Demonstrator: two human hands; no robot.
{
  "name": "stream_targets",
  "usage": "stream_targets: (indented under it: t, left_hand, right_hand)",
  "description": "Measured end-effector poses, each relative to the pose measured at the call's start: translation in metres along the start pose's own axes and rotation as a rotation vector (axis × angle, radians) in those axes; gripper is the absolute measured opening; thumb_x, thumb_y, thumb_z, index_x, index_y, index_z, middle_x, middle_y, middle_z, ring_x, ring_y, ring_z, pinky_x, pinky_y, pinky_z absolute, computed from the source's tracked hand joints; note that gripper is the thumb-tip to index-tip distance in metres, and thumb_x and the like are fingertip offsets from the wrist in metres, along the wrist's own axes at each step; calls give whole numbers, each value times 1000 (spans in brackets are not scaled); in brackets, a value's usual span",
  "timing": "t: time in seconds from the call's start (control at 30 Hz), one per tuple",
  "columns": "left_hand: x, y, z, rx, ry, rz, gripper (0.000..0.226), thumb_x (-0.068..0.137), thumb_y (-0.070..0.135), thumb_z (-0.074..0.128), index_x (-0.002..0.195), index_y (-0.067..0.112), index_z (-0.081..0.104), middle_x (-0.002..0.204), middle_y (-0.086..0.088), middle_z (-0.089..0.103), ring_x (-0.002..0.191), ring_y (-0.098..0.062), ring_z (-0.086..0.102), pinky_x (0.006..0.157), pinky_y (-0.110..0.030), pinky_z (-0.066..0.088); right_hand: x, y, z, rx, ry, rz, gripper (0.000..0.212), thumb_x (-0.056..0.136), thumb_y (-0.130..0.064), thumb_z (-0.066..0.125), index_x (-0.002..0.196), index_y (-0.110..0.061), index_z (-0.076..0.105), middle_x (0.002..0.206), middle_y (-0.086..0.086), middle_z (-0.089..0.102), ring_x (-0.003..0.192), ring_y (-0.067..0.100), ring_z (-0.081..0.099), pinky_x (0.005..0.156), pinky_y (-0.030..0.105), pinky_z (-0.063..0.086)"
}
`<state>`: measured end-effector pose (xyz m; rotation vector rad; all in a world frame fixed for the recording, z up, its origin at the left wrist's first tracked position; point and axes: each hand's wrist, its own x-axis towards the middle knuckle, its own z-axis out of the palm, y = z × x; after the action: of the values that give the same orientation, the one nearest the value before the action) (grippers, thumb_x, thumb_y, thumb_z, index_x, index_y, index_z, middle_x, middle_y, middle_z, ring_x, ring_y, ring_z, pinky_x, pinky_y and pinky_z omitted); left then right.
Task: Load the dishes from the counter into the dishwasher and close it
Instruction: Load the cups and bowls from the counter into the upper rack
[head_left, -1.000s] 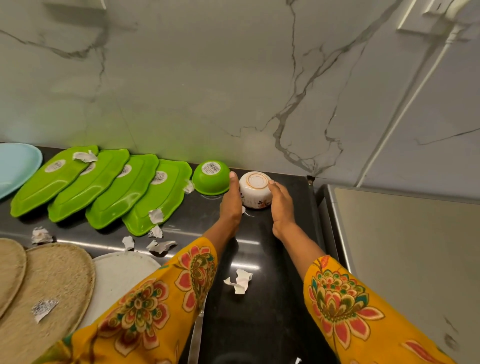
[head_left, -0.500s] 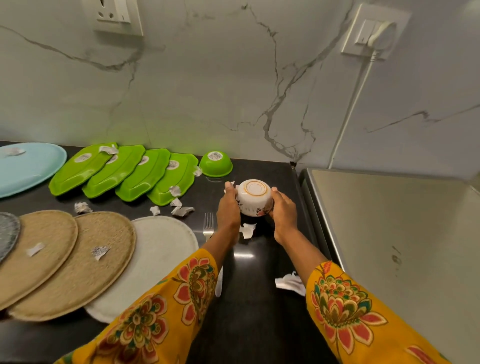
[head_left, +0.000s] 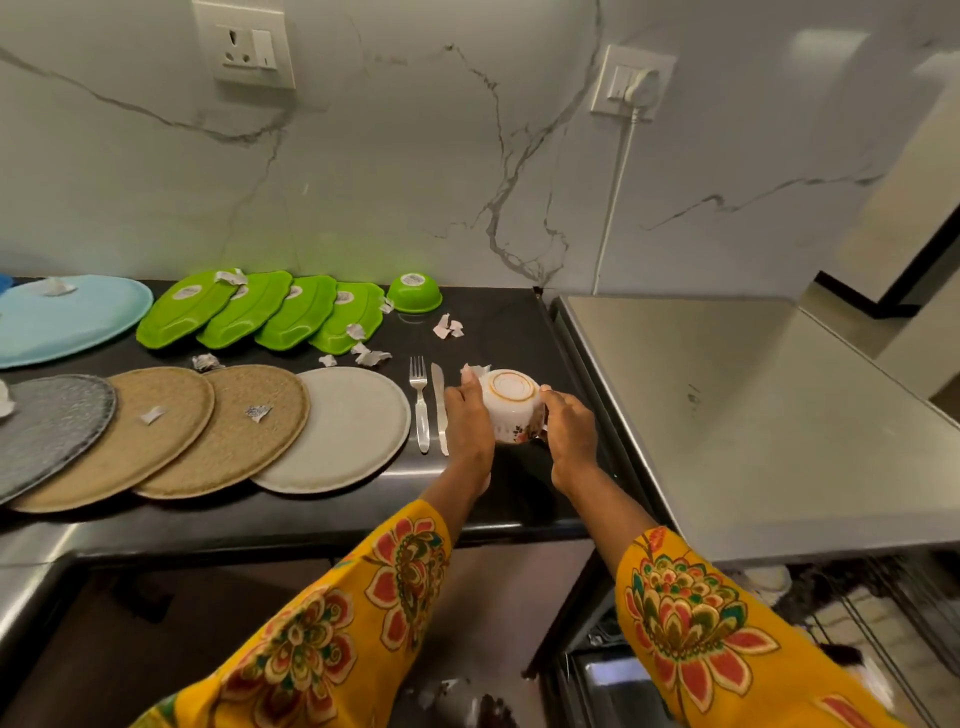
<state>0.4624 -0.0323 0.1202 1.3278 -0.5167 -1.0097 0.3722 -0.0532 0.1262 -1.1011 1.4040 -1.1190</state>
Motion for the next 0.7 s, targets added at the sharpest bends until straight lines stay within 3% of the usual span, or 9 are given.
stream_targets:
  t: [0.17, 0.27, 0.4, 0.5, 0.6, 0.7]
  left_hand:
    - [-41, -18, 7, 27, -91, -21, 30, 101, 46, 25, 111, 20, 35, 101, -4, 57, 93, -17, 59, 86, -41, 53]
    - [-65, -30, 22, 11, -142, -40, 37, 98, 52, 27, 114, 19, 36, 98, -1, 57, 92, -17, 59, 85, -39, 52]
    - [-78, -69, 47, 12, -228, -103, 85, 66, 86, 35, 120, 22, 53, 114, -5, 66, 106, -21, 62, 97, -48, 48]
    - [-94, -92, 69, 44, -290, -128, 91, 58, 91, 36, 117, 25, 59, 115, -3, 67, 108, -20, 62, 99, -48, 46]
    - [-120, -100, 94, 22, -342, -143, 88, 62, 85, 38, 117, 19, 59, 115, -6, 66, 109, -20, 61, 100, -45, 45]
    - [-142, -114, 122, 32, -374, -151, 80, 76, 79, 37, 120, 16, 58, 118, -8, 64, 111, -21, 60, 101, -41, 45]
  right_hand:
    - [-37, 4, -41, 1, 104, -13, 21, 93, -28, 51, 100, -13, 63, 98, 2, 61, 89, 16, 56, 67, 24, 44]
    - [-52, 10, -69, -15, 152, -5, 19, 91, -24, 52, 98, -11, 66, 97, 0, 62, 78, 8, 54, 59, 19, 39]
    - [-67, 16, -111, -58, 219, -21, 15, 88, -19, 53, 80, -18, 65, 86, -1, 62, 82, 17, 55, 65, 25, 41]
    - [-73, 24, -145, -64, 253, 5, 21, 90, -16, 50, 75, -13, 65, 68, -3, 59, 73, 18, 54, 71, 31, 41]
    - [-75, 34, -179, -57, 297, 23, 25, 88, -15, 51, 72, -5, 67, 64, -2, 61, 80, 25, 56, 79, 38, 46]
    - [-75, 42, -218, -24, 351, 26, 28, 92, -11, 49, 89, 11, 65, 85, 20, 65, 77, 27, 58, 60, 18, 47]
